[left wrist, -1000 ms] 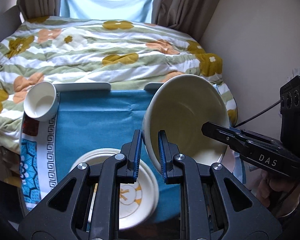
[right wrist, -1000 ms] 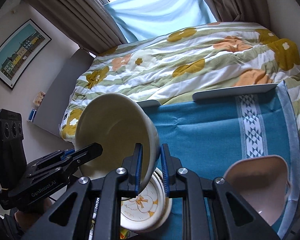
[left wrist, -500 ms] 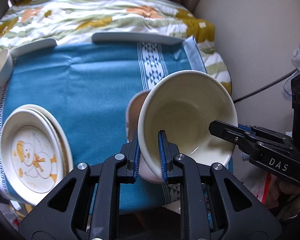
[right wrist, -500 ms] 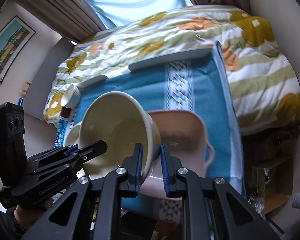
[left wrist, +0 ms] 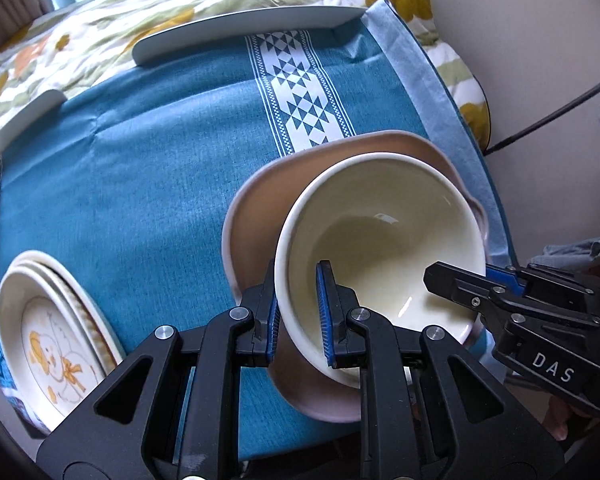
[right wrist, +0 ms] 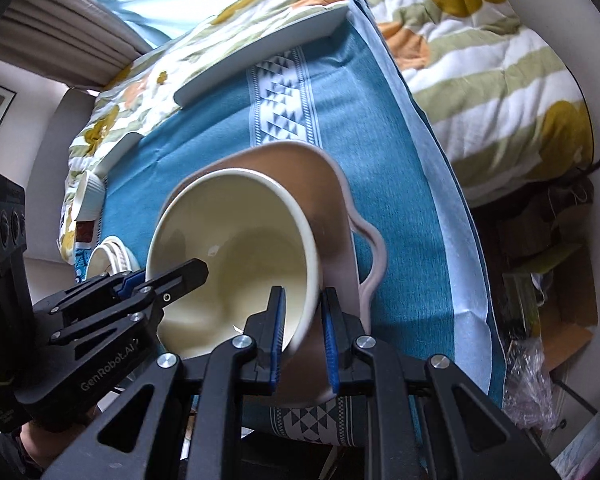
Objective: Organize plates and bowls
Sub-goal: 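Lower the cream bowl into the mauve bowl and open both grippers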
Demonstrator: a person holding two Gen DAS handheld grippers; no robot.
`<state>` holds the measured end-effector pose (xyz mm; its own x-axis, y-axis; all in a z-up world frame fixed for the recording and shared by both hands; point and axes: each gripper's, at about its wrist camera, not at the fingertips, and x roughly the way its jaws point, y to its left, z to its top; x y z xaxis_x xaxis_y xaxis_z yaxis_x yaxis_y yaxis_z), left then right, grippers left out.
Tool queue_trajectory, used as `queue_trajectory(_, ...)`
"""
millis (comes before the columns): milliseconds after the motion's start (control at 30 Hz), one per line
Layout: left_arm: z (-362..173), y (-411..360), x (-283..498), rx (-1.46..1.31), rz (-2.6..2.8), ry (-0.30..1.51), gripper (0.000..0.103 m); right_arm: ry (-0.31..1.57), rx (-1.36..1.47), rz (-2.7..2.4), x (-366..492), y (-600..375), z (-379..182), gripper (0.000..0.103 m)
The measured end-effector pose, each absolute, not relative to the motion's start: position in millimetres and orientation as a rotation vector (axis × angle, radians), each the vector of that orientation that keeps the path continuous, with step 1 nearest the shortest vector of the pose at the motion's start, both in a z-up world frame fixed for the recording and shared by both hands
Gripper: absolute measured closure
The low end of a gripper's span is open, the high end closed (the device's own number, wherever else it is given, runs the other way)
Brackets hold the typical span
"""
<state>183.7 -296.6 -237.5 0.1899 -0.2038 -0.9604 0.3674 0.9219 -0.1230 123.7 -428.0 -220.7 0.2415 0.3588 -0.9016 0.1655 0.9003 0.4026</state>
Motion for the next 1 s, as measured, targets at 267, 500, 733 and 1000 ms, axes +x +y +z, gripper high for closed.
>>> queue_trajectory(267,-251.8,-306.5,188.8,0.236,-0.417,1.342,0.089,1.342,0.466,0.105,125.8,-428.6,-226.2,0.086)
queue_trajectory(500,-253.3,-307.5,189.8,0.255,-0.429,1.343,0.089,1.353,0.455,0.102,126.5,-426.0,-226.0,0.087)
queue_trajectory(733,-253.6,-308.2,190.4,0.259,-0.428,1.35,0.089,1.366,0.45,0.114,123.7,-425.5,-225.6,0.086)
queue_trajectory(1000,-238.4,-303.7,189.3,0.24,-0.424,1.322,0.089,1.358,0.458,0.109,118.6,-430.3,-216.3,0.086)
